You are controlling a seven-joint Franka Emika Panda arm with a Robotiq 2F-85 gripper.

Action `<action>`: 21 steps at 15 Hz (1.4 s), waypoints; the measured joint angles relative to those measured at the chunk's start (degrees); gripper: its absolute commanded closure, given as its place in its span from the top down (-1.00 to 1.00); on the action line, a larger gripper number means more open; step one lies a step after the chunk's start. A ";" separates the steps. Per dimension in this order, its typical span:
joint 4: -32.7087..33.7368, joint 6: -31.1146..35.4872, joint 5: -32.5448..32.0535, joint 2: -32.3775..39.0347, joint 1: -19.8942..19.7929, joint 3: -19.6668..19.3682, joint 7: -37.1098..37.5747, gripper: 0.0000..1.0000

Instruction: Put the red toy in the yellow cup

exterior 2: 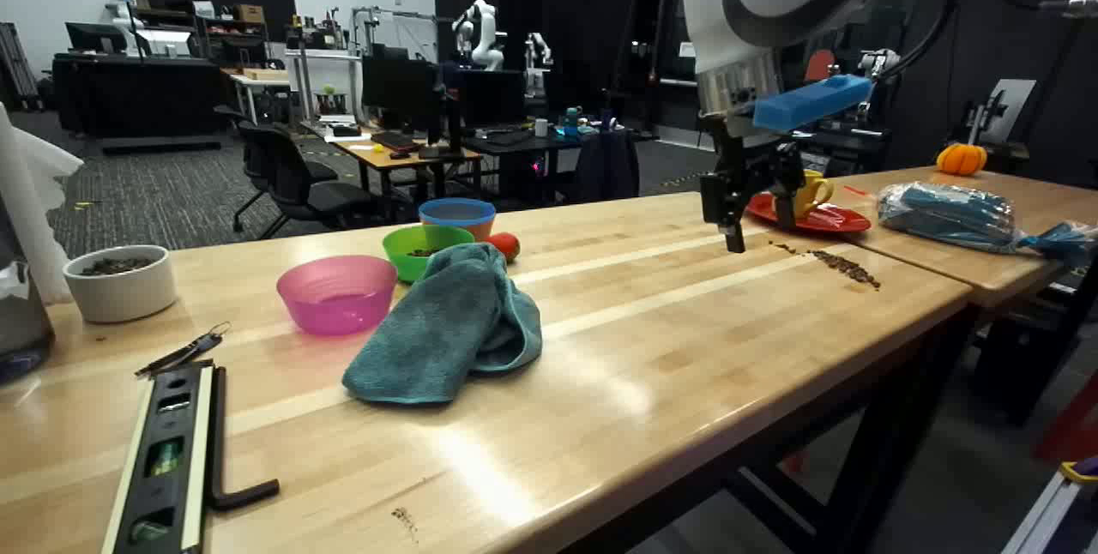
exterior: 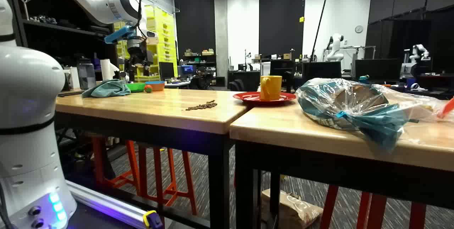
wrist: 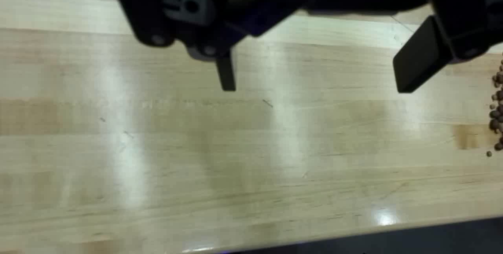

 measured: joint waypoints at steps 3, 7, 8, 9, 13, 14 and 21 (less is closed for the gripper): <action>0.01 0.03 0.00 -0.01 0.00 0.00 0.00 1.00; 0.01 0.03 0.00 -0.01 0.00 0.00 0.00 1.00; 0.00 0.03 0.00 0.02 0.17 -0.19 0.00 1.00; 0.00 0.05 0.00 0.08 0.51 -0.50 0.00 1.00; 0.01 1.31 0.00 0.81 1.68 -1.01 -0.09 1.00; 0.04 1.96 0.00 1.11 2.13 -1.01 -0.11 1.00; 1.55 8.97 0.00 4.14 5.43 -0.95 -2.53 1.00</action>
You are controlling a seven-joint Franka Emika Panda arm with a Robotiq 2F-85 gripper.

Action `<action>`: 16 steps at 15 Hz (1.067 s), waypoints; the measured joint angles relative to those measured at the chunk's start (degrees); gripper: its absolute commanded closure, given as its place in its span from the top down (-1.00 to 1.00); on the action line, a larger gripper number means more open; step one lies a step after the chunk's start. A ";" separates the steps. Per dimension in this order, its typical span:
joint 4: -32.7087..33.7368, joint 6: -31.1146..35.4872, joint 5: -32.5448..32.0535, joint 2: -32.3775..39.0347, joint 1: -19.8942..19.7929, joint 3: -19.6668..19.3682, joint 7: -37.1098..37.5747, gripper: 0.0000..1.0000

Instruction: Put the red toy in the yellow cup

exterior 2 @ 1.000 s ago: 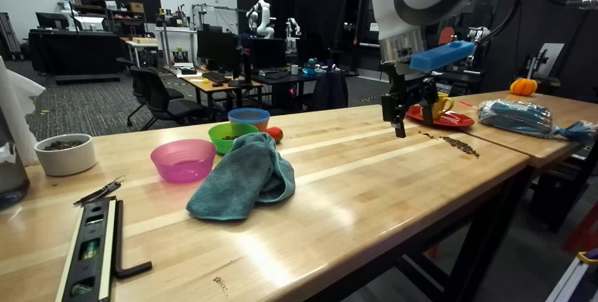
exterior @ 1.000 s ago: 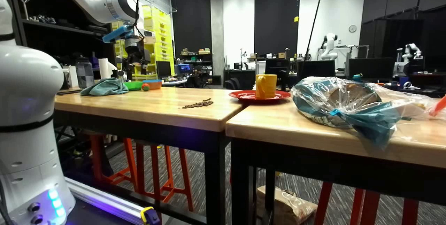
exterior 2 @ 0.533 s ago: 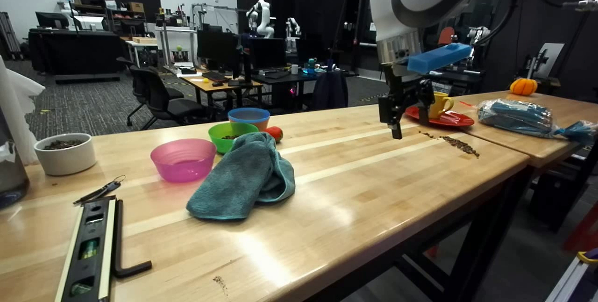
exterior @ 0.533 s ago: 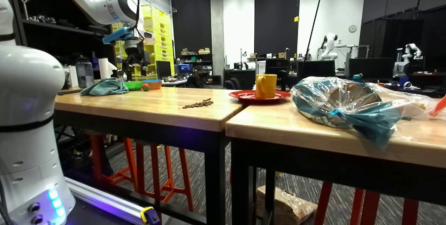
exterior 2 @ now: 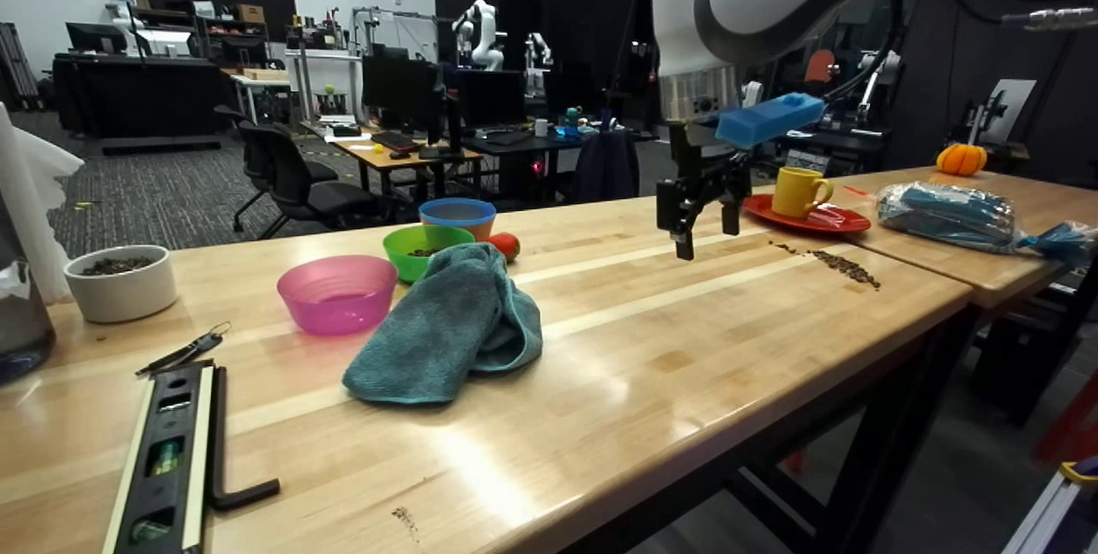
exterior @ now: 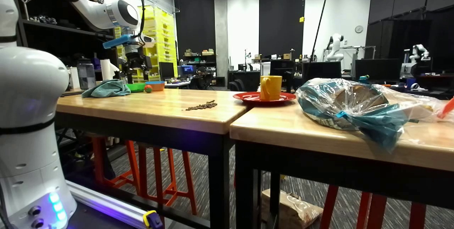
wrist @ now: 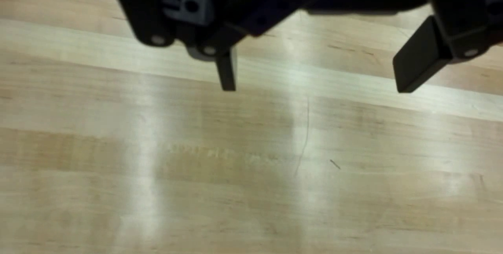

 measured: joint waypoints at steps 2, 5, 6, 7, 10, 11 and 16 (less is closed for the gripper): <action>1.68 1.58 0.00 1.49 0.59 0.00 -1.85 1.00; 5.35 3.90 0.00 4.59 1.10 -0.01 -5.35 1.00; 6.70 4.56 0.00 5.76 1.21 -0.01 -6.54 1.00; 8.15 5.22 0.00 7.06 1.33 -0.01 -7.83 1.00; 12.21 7.38 0.00 10.96 1.70 -0.02 -11.48 1.00; 13.38 8.31 0.00 12.20 1.90 -0.03 -12.62 1.00; 17.57 15.01 0.81 17.68 3.52 0.11 -18.14 1.00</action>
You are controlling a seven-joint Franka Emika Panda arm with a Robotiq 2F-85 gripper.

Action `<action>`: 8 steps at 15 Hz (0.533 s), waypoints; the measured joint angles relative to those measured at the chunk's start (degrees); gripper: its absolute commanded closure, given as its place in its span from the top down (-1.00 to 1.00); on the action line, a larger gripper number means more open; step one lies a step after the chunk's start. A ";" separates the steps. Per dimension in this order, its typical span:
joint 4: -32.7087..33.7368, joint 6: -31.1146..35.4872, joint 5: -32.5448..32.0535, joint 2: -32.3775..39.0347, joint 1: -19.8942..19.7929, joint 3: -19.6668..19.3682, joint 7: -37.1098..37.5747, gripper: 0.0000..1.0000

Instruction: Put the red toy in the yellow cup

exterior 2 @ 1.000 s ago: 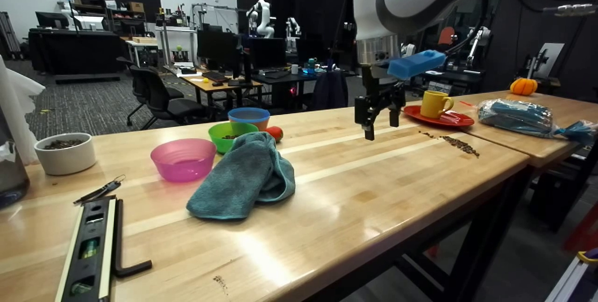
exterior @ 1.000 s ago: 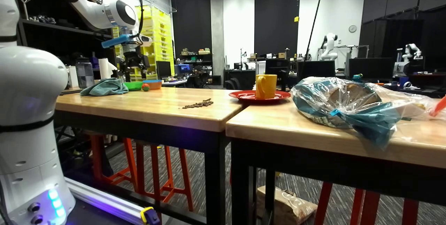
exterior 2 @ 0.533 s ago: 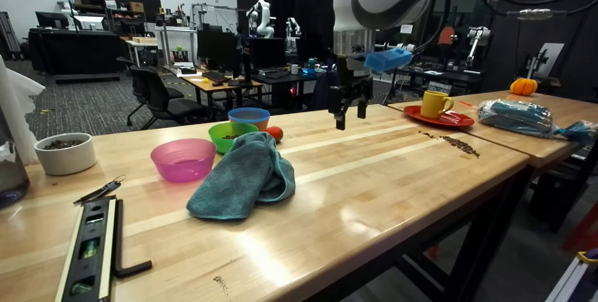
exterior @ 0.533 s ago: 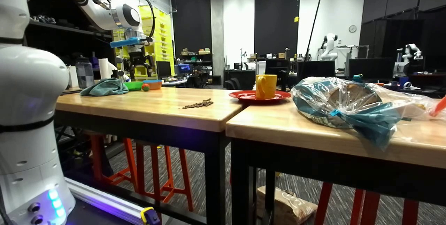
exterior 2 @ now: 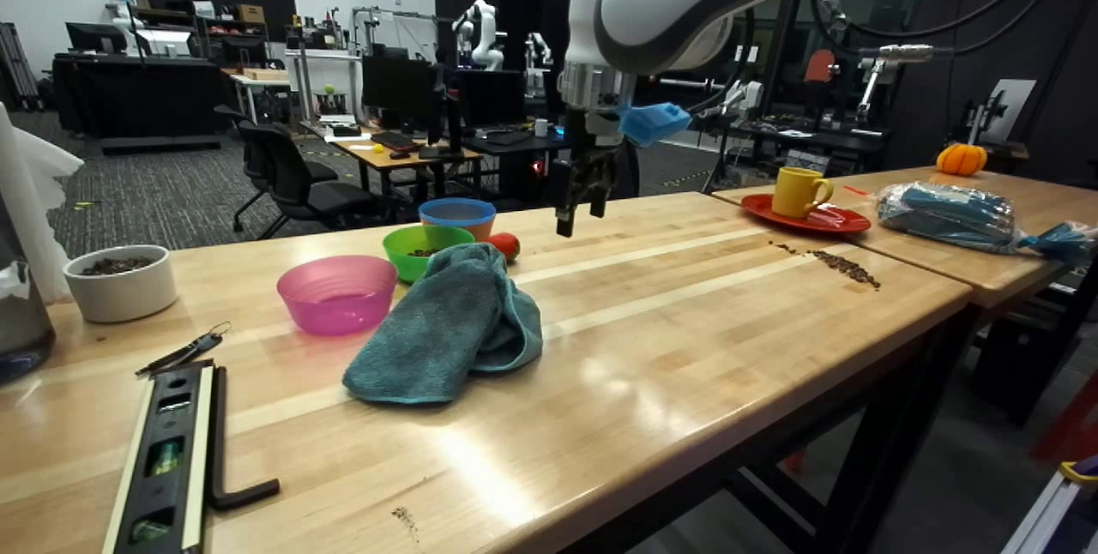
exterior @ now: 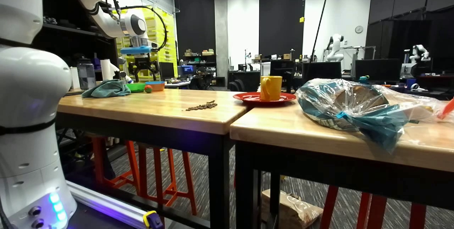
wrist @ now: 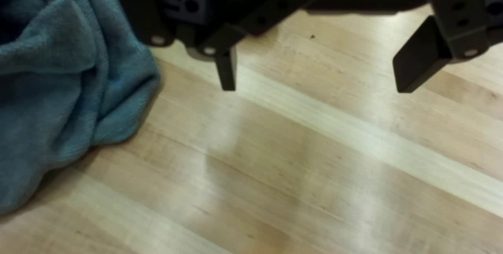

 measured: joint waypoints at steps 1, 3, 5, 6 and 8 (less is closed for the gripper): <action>0.44 1.45 0.27 0.85 0.38 0.07 -1.04 1.00; 1.16 4.11 1.20 2.39 1.00 0.35 -3.37 1.00; 1.59 6.56 2.29 3.64 1.42 0.67 -6.14 1.00; 1.63 7.73 2.62 4.14 1.58 0.85 -7.55 1.00; 1.63 9.82 2.84 5.14 1.84 1.16 -9.96 1.00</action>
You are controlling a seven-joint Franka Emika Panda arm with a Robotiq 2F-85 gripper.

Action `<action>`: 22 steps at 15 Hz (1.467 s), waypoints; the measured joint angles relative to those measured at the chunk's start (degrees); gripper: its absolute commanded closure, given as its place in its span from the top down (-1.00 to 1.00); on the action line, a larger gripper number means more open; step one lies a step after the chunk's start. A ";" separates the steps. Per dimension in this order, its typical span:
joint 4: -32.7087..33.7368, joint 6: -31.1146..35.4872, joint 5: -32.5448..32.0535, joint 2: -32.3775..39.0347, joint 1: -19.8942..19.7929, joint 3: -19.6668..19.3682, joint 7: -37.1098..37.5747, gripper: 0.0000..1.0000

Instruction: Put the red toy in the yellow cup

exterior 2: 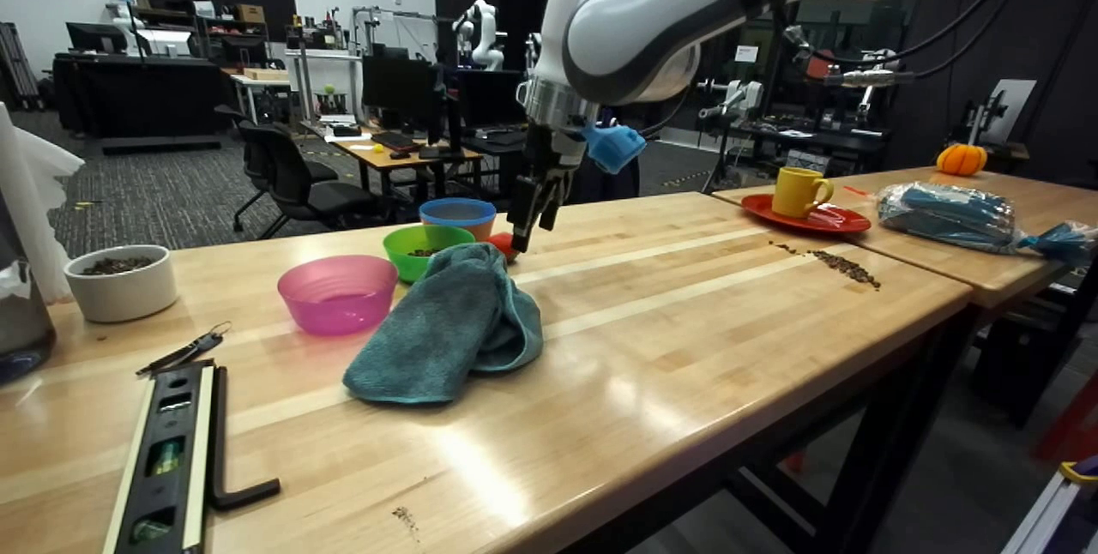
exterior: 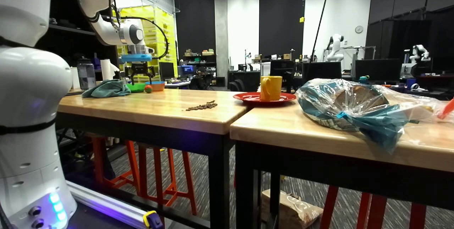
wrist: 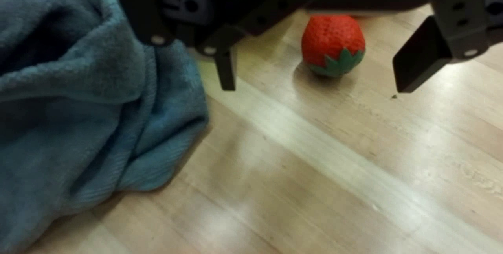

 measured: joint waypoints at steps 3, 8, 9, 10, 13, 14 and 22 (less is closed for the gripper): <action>0.00 2.77 -0.19 1.49 0.25 0.29 -3.46 1.00; 0.18 5.54 -1.48 3.30 0.31 0.44 -7.96 1.00; 0.39 5.87 -1.89 3.65 0.33 0.44 -8.44 1.00; 0.60 6.20 -2.07 3.97 0.34 0.44 -8.95 1.00; 1.37 6.80 -2.56 4.75 0.34 0.44 -9.97 1.00; 1.63 6.98 -2.84 4.99 0.34 0.44 -10.11 1.00; 4.71 7.36 -5.23 7.54 0.34 0.02 -10.13 0.20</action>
